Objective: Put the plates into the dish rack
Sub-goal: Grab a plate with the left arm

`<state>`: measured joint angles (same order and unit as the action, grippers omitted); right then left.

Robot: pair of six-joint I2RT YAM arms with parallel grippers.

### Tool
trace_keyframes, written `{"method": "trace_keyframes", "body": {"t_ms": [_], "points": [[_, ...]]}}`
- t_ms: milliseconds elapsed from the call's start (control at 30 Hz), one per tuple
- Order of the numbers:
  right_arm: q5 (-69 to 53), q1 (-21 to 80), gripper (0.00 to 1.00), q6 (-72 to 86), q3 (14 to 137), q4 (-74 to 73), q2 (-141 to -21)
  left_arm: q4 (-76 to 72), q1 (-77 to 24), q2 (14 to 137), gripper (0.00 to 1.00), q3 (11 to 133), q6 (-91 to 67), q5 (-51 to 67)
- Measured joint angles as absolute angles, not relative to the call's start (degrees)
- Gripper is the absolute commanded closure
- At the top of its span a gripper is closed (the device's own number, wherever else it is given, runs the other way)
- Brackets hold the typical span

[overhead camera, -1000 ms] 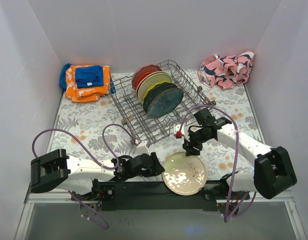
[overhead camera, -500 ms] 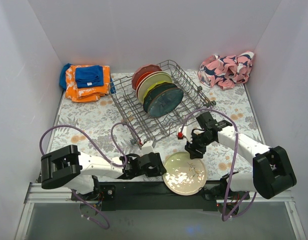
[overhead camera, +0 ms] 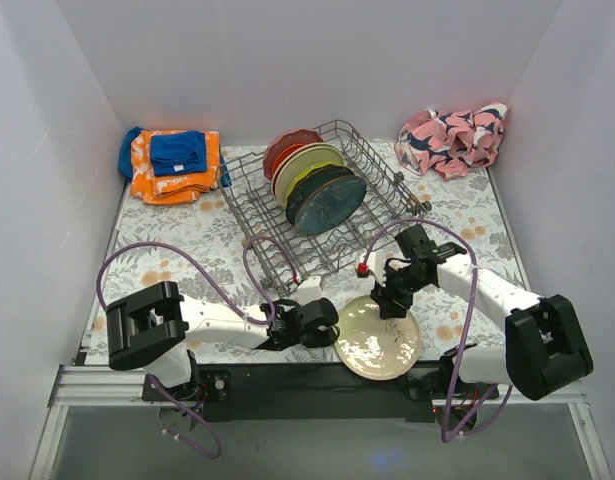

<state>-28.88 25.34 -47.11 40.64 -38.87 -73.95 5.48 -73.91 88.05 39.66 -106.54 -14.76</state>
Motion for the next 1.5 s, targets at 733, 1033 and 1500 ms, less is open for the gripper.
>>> {"method": "trace_keyframes", "body": {"t_ms": [733, 1033, 1500], "points": [[-35.0, 28.4, 0.28, -47.6, 43.3, -44.3, -68.5, 10.1, -72.3, 83.4, 1.00, 43.2, -106.4, -16.0], [-36.4, 28.6, 0.25, -49.8, 47.5, -46.5, -69.1, 10.1, -71.7, 83.4, 1.00, 45.6, -103.9, -15.5], [-34.6, 27.4, 0.20, -73.1, 58.5, -57.1, -79.1, 7.7, -71.3, 83.8, 1.00, 46.5, -95.0, -13.6]]}}
